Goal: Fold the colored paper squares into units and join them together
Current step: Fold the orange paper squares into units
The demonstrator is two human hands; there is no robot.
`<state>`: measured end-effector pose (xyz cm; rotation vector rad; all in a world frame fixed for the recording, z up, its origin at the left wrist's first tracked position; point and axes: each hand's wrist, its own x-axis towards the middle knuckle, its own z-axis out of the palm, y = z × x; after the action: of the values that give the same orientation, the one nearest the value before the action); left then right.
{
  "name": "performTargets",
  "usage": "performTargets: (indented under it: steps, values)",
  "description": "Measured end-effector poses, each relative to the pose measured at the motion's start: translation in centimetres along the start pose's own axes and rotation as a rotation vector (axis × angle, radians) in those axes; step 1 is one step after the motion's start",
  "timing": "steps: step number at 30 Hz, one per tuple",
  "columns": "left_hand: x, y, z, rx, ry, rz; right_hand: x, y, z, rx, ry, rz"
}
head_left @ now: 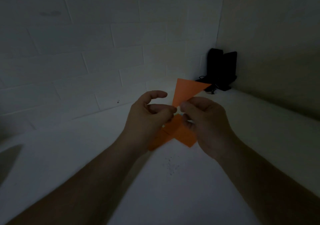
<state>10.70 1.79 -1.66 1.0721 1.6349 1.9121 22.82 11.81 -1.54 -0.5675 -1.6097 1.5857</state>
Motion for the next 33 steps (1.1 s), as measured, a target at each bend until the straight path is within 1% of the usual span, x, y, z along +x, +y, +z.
performTargets:
  steps: [2, 6, 9, 14, 18, 21, 24, 27, 29, 33]
  values:
    - [-0.1, 0.0, 0.0, -0.007, -0.015, 0.025, -0.4, 0.4, 0.5, -0.055, -0.038, -0.029]
    - [-0.3, 0.0, 0.1, 0.046, -0.012, 0.061, -0.1, 0.7, 0.4, -0.043, -0.007, -0.014]
    - [-0.3, -0.1, 0.2, 0.055, 0.001, 0.077, -0.1, 0.6, 0.4, -0.025, -0.040, 0.001]
    - [-0.1, -0.3, 0.1, 0.062, -0.001, 0.107, -0.1, 0.6, 0.3, -0.003, -0.049, 0.017]
    - [-0.2, 0.1, -0.2, 0.059, 0.013, 0.104, 0.6, -0.1, -0.5, 0.171, -0.046, 0.141]
    - [-0.1, 0.3, -0.3, 0.057, 0.023, 0.099, 1.1, -0.3, -1.2, 0.211, -0.043, 0.155]
    - [-0.1, 0.3, -0.4, 0.052, 0.014, 0.097, 1.3, -0.2, -1.4, 0.242, -0.014, 0.172]
    - [0.0, 0.5, -0.7, 0.025, 0.028, 0.097, 1.7, -0.6, -2.2, 0.355, 0.078, 0.189]
    - [0.1, 0.4, -0.8, 0.040, 0.037, 0.093, 1.9, -0.6, -2.6, 0.349, 0.082, 0.185]
    - [0.1, 0.2, -0.7, 0.069, 0.000, 0.138, 2.1, -0.4, -2.7, 0.391, 0.110, 0.215]
